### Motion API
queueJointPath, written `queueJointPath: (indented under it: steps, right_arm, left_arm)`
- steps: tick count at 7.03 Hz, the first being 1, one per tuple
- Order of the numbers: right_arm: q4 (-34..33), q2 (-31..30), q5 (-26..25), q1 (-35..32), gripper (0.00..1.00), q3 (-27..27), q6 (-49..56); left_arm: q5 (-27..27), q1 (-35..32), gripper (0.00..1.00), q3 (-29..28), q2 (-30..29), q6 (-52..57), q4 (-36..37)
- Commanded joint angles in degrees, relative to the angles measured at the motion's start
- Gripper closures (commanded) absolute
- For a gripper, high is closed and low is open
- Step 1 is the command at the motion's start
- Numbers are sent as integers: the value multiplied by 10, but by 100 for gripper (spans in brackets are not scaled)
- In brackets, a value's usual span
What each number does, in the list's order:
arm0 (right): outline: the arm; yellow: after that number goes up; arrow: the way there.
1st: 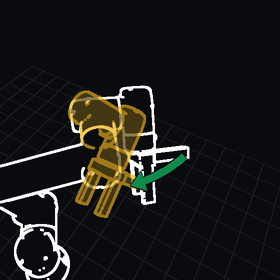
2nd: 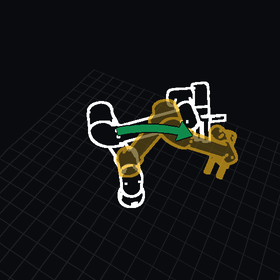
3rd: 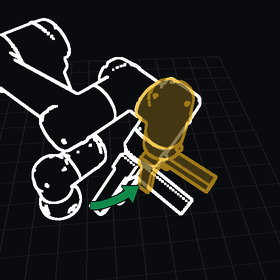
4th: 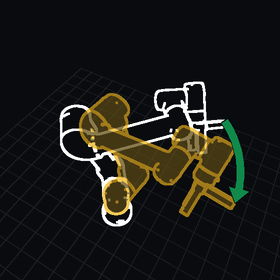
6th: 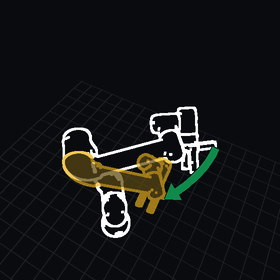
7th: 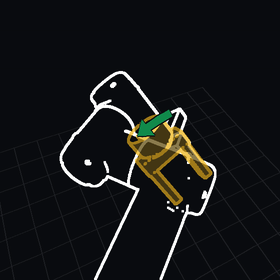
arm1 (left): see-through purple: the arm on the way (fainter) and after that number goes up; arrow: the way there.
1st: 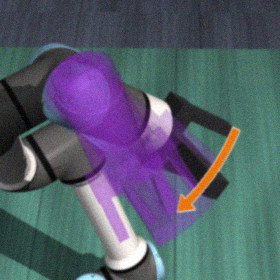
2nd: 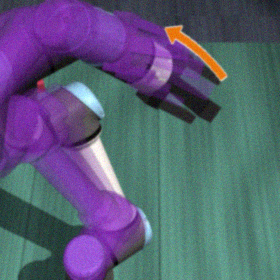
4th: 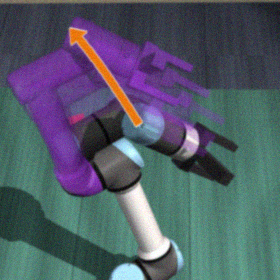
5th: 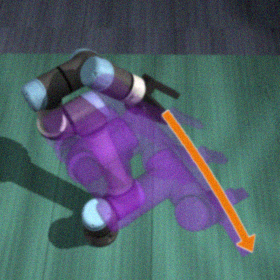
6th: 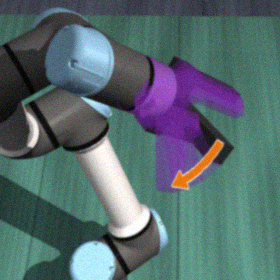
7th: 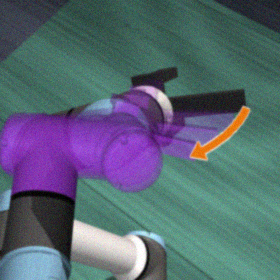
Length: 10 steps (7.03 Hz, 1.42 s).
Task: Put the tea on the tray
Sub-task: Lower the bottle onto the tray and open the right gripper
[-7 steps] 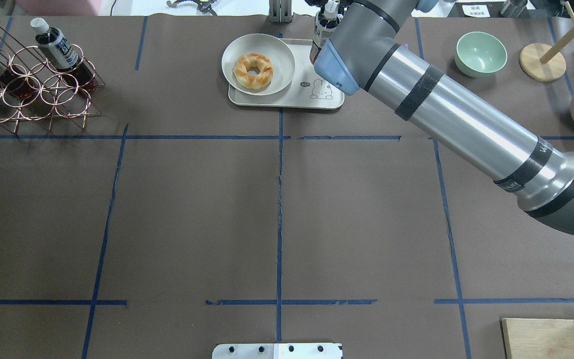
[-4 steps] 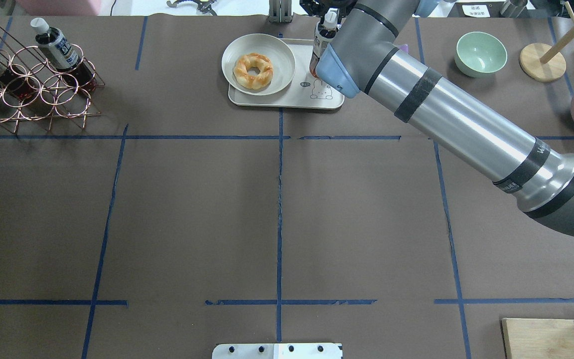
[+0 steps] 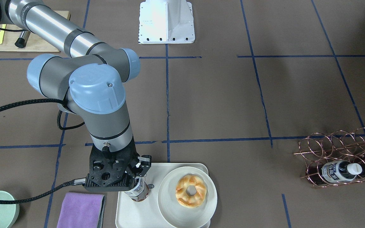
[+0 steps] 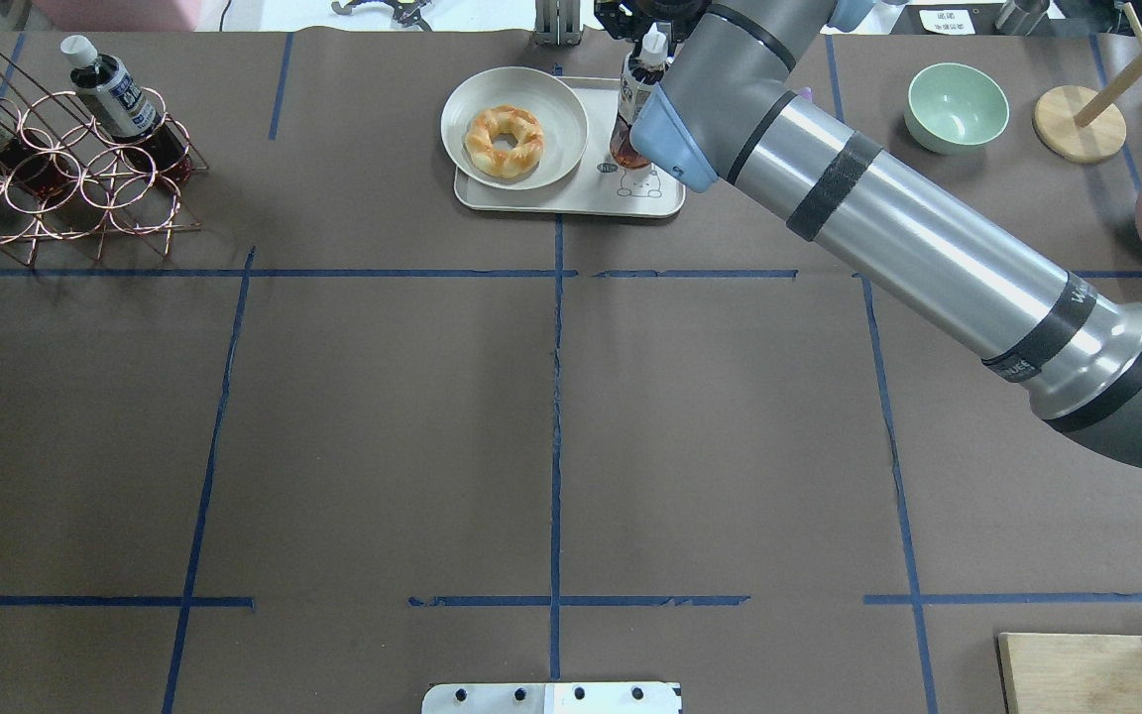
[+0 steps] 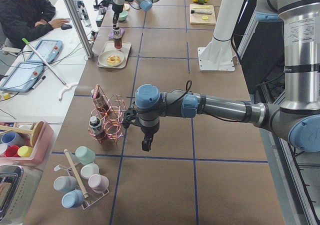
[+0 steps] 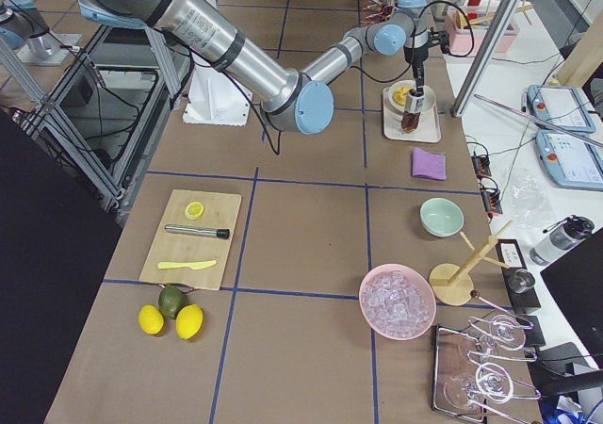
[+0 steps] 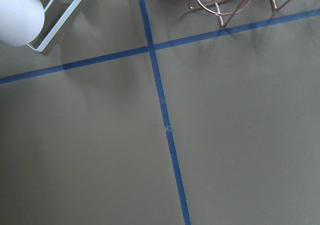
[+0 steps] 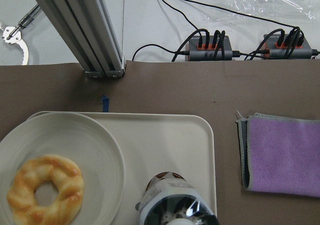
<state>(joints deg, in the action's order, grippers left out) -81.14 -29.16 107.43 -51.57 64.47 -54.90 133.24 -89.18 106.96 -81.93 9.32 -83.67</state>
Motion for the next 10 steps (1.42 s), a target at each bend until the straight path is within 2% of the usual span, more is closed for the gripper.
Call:
queueJointPath:
  steps: [1, 3, 4, 5, 6, 7, 8, 9, 10]
  right_arm:
    - [-2, -3, -1, -1, 98, 0, 2]
    - [-1, -5, -1, -4, 98, 0, 6]
    - [-1, -5, -1, -5, 82, 0, 6]
    - [-2, -6, -1, -5, 45, 0, 5]
    - [-2, -8, -2, -5, 21, 0, 6]
    - [-1, -9, -3, -5, 7, 0, 7]
    - [-1, -8, -2, -5, 1, 0, 7]
    - [-2, -7, 5, -11, 1, 5, 11]
    - [-6, -8, 55, -27, 0, 18, 10]
  left_arm:
    - [0, -2, 0, 0, -1, 0, 0]
    - [0, -2, 0, 0, -2, 0, 0]
    - [0, -2, 0, 0, -2, 0, 0]
    - [0, -2, 0, 0, -2, 0, 0]
    - [0, -2, 0, 0, -2, 0, 0]
    - [0, -2, 0, -1, -2, 0, 0]
    - [0, -2, 0, -1, -3, 0, 0]
    - [0, -2, 0, -1, -3, 0, 0]
    - [0, -2, 0, -1, -3, 0, 0]
